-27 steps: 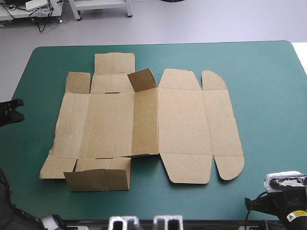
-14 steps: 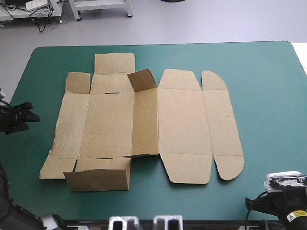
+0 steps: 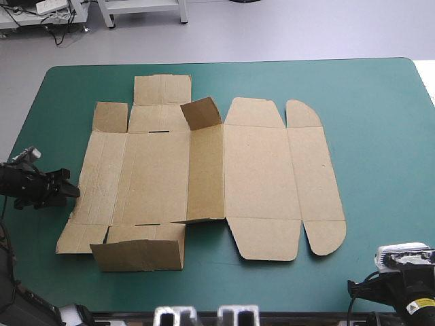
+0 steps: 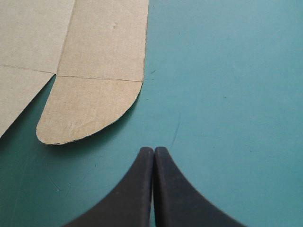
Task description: Fold the box
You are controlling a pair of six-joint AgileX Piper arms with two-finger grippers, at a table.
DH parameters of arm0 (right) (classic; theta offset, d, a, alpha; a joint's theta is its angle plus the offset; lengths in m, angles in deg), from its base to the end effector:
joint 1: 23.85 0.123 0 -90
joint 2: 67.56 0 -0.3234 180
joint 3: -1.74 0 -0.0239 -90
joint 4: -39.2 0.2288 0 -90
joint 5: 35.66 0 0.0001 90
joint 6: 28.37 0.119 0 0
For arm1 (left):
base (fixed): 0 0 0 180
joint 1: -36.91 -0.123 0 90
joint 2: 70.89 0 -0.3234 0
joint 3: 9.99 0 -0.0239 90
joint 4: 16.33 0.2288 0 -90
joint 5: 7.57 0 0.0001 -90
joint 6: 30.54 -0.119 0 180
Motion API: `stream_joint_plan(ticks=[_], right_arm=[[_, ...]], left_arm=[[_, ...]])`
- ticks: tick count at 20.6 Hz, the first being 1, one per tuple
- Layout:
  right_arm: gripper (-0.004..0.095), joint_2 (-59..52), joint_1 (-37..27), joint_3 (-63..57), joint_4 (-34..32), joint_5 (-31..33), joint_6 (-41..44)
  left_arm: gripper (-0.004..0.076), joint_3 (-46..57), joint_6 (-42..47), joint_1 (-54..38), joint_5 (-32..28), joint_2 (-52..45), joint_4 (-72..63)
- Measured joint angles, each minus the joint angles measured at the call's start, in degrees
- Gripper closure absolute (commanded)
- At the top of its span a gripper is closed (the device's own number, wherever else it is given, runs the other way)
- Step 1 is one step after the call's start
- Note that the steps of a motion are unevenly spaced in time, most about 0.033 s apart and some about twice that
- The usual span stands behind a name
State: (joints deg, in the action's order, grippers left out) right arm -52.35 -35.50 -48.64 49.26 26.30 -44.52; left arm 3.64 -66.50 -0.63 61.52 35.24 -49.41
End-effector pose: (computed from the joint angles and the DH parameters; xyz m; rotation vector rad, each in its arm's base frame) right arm -0.0159 0.0220 0.2530 -0.0799 2.2097 -0.0512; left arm 0.2676 0.1291 0.2389 -0.4003 2.8288 -0.7426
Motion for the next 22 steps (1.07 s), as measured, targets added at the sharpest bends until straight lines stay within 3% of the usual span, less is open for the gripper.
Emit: stream_joint_plan(ticks=[9, 14, 16, 17, 18, 22], right_arm=[[0.0918, 0.0, 0.0, 0.0, 0.0, 0.0, 0.0], [0.0918, 0.0, 0.0, 0.0, 0.0, 0.0, 0.0], [0.0918, 0.0, 0.0, 0.0, 0.0, 0.0, 0.0], [0.0918, 0.0, 0.0, 0.0, 0.0, 0.0, 0.0], [0.0918, 0.0, 0.0, 0.0, 0.0, 0.0, 0.0], [0.0918, 0.0, 0.0, 0.0, 0.0, 0.0, 0.0]], left_arm=[[0.0379, 0.7, -2.3, 4.4, 0.6, 2.8, -0.7], [0.0379, 4.0, -6.4, 11.7, 2.5, 3.9, -5.8], [0.0446, 4.3, -8.3, 14.3, 2.5, 4.1, -6.5], [0.0601, 4.2, -8.2, 14.4, 2.5, 4.1, -6.5], [0.0699, 3.9, -7.1, 14.6, 2.4, 4.2, -5.9], [0.0734, 1.8, -3.7, 15.1, 2.7, 4.9, -5.2]])
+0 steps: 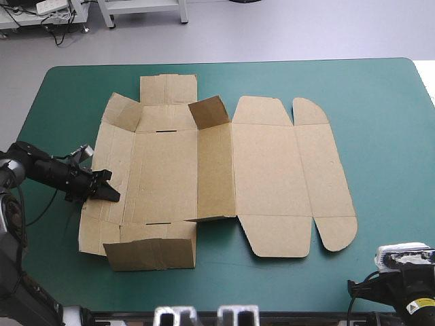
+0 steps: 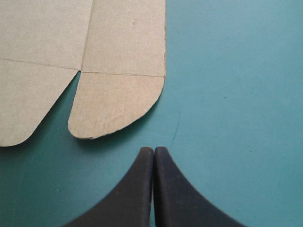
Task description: Fold the box
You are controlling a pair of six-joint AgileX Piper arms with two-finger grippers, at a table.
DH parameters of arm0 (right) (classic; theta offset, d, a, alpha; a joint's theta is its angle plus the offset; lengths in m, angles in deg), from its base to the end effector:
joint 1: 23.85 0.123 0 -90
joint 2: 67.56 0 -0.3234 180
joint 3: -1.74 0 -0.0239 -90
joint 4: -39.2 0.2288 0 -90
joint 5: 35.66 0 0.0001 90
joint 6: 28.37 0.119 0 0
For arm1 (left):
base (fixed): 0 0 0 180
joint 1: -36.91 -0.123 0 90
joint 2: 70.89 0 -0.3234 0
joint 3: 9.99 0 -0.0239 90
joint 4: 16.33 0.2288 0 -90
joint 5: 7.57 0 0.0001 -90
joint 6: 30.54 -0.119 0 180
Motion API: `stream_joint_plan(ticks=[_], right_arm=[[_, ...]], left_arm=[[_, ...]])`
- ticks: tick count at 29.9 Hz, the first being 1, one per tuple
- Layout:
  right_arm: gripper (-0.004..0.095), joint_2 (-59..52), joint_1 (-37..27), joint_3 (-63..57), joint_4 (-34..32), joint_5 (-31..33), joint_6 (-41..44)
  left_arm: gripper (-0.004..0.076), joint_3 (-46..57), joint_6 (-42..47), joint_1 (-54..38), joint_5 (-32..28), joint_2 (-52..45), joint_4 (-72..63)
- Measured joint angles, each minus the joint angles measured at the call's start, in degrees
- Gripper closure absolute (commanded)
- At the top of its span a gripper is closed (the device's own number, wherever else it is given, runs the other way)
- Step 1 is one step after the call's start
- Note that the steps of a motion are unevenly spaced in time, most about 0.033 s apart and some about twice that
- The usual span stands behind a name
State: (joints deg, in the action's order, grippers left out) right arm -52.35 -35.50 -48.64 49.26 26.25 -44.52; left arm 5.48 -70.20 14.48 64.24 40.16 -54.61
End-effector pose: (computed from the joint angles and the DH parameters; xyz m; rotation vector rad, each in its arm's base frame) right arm -0.0158 0.0220 0.2531 -0.0798 2.2089 -0.0514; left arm 0.2959 0.0464 0.2145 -0.0287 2.9284 -1.0139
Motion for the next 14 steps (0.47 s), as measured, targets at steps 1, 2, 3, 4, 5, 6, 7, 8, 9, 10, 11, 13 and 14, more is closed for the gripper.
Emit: stream_joint_plan(ticks=[1, 2, 3, 4, 5, 6, 7, 8, 9, 10, 11, 13, 14], right_arm=[[0.0918, 0.0, 0.0, 0.0, 0.0, 0.0, 0.0], [0.0918, 0.0, 0.0, 0.0, 0.0, 0.0, 0.0], [0.0918, 0.0, 0.0, 0.0, 0.0, 0.0, 0.0], [0.0918, 0.0, 0.0, 0.0, 0.0, 0.0, 0.0], [0.0918, 0.0, 0.0, 0.0, 0.0, 0.0, 0.0], [0.0918, 0.0, 0.0, 0.0, 0.0, 0.0, 0.0], [0.0918, 0.0, 0.0, 0.0, 0.0, 0.0, 0.0], [0.0918, 0.0, 0.0, 0.0, 0.0, 0.0, 0.0], [0.0918, 0.0, 0.0, 0.0, 0.0, 0.0, 0.0], [0.0918, 0.0, 0.0, 0.0, 0.0, 0.0, 0.0], [0.0918, 0.0, 0.0, 0.0, 0.0, 0.0, 0.0], [0.0918, 0.0, 0.0, 0.0, 0.0, 0.0, 0.0], [0.0918, 0.0, 0.0, 0.0, 0.0, 0.0, 0.0]], left_arm=[[0.0734, -0.7, 0.4, 0.3, 0.0, -0.2, 0.0], [0.0734, -1.4, 0.8, 0.5, -0.1, -0.4, 0.0], [0.0734, -2.6, 1.0, 0.7, -0.6, -0.8, 0.0], [0.0734, -3.9, 1.2, 0.7, -1.4, -1.2, 0.4], [0.0734, -5.5, 1.3, 0.8, -1.9, -1.8, 0.8], [0.0734, -7.3, 1.3, 1.1, -2.3, -2.6, 1.7], [0.0734, -9.2, 1.3, 1.7, -2.5, -3.5, 2.8], [0.0734, -10.8, 1.2, 2.6, -2.5, -4.3, 4.2], [0.0734, -12.8, 1.0, 3.9, -2.4, -5.1, 5.7], [0.0734, -14.9, 0.8, 5.4, -2.2, -5.9, 7.2], [0.0734, -16.5, 0.8, 6.7, -2.0, -6.5, 8.3], [0.0734, -20.8, 0.8, 10.5, -1.4, -7.2, 11.3], [0.0734, -23.0, 0.8, 12.2, -1.2, -7.3, 12.6]])
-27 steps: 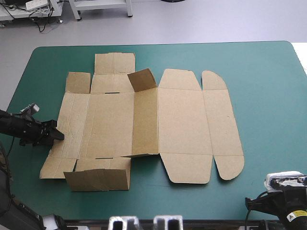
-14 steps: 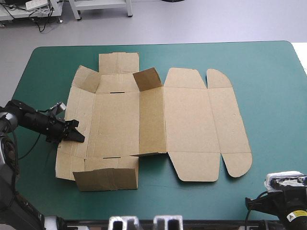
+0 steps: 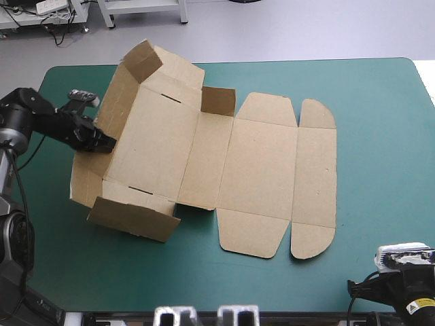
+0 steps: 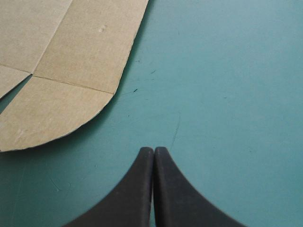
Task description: Fold the box
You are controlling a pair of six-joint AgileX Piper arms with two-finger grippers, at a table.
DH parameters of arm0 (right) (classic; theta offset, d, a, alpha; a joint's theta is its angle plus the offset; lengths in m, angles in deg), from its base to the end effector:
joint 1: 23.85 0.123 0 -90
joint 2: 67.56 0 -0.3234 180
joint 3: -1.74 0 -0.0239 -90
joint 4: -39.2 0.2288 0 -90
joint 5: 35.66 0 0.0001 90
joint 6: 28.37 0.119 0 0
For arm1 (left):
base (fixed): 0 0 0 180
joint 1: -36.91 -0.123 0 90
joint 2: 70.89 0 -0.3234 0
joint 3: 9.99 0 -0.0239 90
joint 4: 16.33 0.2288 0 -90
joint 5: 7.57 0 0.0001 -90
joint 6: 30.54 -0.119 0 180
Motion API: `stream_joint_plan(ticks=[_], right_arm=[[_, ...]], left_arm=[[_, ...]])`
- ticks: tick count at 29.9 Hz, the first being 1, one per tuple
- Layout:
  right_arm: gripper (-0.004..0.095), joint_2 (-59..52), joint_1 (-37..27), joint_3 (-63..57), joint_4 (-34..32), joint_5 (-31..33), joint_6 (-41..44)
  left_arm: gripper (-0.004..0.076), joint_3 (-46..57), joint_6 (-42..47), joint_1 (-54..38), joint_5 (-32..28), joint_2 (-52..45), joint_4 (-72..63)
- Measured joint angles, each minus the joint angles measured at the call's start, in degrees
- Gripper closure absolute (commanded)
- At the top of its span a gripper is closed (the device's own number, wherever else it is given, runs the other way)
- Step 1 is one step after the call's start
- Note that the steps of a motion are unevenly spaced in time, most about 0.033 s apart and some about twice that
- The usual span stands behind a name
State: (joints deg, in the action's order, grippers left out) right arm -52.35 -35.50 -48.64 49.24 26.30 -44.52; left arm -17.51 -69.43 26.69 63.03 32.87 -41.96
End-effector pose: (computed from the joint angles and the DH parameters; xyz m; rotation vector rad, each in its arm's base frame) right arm -0.0159 0.0220 0.2530 -0.0800 2.2098 -0.0516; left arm 0.3385 0.0117 0.3311 0.5396 2.6697 -0.4220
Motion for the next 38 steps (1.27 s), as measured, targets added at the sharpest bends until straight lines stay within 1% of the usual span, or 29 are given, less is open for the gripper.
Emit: stream_joint_plan(ticks=[5, 8, 14, 17, 21, 26, 28, 32, 35, 38], right_arm=[[0.0918, 0.0, 0.0, 0.0, 0.2, 0.0, 0.0], [0.0918, 0.0, 0.0, 0.0, 0.3, 0.0, 0.0], [0.0917, 0.0, 0.0, 0.0, 0.3, 0.0, -0.2], [0.0918, 0.0, 0.0, 0.0, 0.3, 0.0, -0.2], [0.0918, 0.0, 0.0, 0.0, 0.3, 0.0, -0.2], [0.0917, 0.0, 0.0, 0.0, 0.3, 0.0, -0.4], [0.0917, 0.0, 0.0, 0.0, 0.1, 0.0, -0.5], [0.0917, 0.0, 0.0, 0.9, -0.4, 0.0, -0.5], [0.0917, 0.2, 0.0, 4.8, -0.7, 0.0, -0.4], [0.0917, 2.6, 0.0, 11.4, -0.5, 0.3, 1.0]], left_arm=[[0.0734, -8.5, 0.0, 11.4, -0.9, 0.0, 11.8], [0.0734, -10.8, -0.8, 18.4, -5.3, 0.0, 18.4], [0.0734, -11.5, -7.6, 29.5, -15.2, 0.0, 27.3], [0.0734, -11.5, -9.0, 34.6, -20.3, 0.1, 32.3], [0.0734, -11.5, -9.6, 40.3, -24.6, 0.1, 39.3], [0.0734, -11.5, -8.2, 47.2, -24.6, 0.1, 47.4], [0.0734, -11.5, -4.6, 49.3, -24.6, 0.1, 50.9], [0.0734, -11.5, 7.3, 52.1, -23.4, 0.1, 59.5], [0.0734, -11.3, 11.5, 53.5, -22.0, -0.2, 63.7], [0.0734, -9.5, 12.8, 54.4, -22.4, -1.4, 65.0]])
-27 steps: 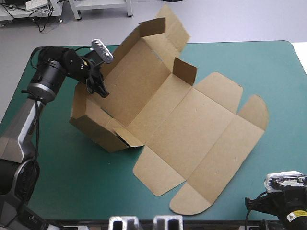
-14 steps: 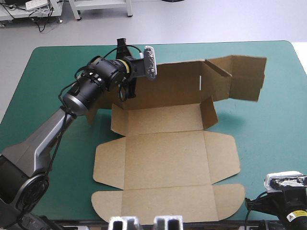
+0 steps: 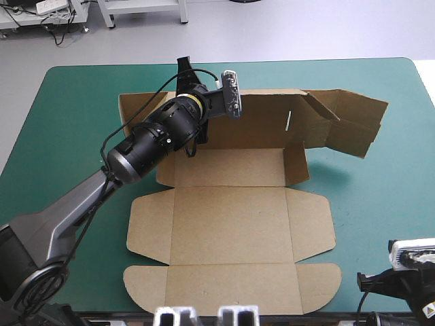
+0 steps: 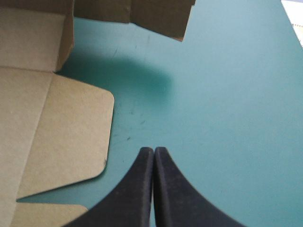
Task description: Fold the box
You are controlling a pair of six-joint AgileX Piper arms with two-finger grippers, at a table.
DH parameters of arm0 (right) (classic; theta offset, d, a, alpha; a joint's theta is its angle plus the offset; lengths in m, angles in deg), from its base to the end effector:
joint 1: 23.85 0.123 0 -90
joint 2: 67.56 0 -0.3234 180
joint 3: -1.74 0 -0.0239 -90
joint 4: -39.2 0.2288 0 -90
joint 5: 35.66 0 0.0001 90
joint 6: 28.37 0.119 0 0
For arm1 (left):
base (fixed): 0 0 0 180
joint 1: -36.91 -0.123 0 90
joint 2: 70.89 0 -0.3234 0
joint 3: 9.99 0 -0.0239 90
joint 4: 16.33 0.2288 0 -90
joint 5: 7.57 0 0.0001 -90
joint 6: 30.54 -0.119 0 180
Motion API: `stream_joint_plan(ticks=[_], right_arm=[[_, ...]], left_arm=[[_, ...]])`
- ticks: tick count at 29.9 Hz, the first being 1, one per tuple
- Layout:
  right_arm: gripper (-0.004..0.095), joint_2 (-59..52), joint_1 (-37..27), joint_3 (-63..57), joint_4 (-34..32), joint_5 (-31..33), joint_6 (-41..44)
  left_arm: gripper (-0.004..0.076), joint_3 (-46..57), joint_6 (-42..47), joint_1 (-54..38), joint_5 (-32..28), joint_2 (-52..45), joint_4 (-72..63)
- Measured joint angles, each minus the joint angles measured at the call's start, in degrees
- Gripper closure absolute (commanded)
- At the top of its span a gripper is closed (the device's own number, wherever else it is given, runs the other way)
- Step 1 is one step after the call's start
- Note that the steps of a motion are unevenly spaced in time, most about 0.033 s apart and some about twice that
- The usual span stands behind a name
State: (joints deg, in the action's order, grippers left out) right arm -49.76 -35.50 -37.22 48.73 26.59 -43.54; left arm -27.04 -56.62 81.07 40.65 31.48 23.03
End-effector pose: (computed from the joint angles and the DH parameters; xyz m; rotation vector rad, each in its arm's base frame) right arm -0.0224 0.0224 0.3107 -0.0730 2.0654 -0.0880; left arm 0.3118 -0.2243 0.4194 1.4694 1.6217 0.6450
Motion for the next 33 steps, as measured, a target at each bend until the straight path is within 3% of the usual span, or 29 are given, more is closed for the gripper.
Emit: stream_joint_plan(ticks=[5, 17, 24, 33], right_arm=[[0.0917, 8.8, 0.0, 12.5, 3.4, 1.4, 0.6], [0.0917, 41.2, 0.0, 42.2, 18.4, 4.8, -3.5], [0.0917, 60.3, 0.0, 55.1, 22.9, 6.9, -5.1], [0.0917, 84.6, 4.3, 68.0, 27.4, 8.8, -8.2]], left_arm=[[0.0734, 8.6, 3.6, 0.2, -3.3, -3.5, 3.0], [0.0734, 29.3, 24.6, 0.6, -14.6, -9.5, 24.3], [0.0734, 32.6, 35.9, 0.7, -16.3, -9.6, 36.3], [0.0734, 32.7, 37.5, 0.7, -19.0, -9.6, 38.7]])
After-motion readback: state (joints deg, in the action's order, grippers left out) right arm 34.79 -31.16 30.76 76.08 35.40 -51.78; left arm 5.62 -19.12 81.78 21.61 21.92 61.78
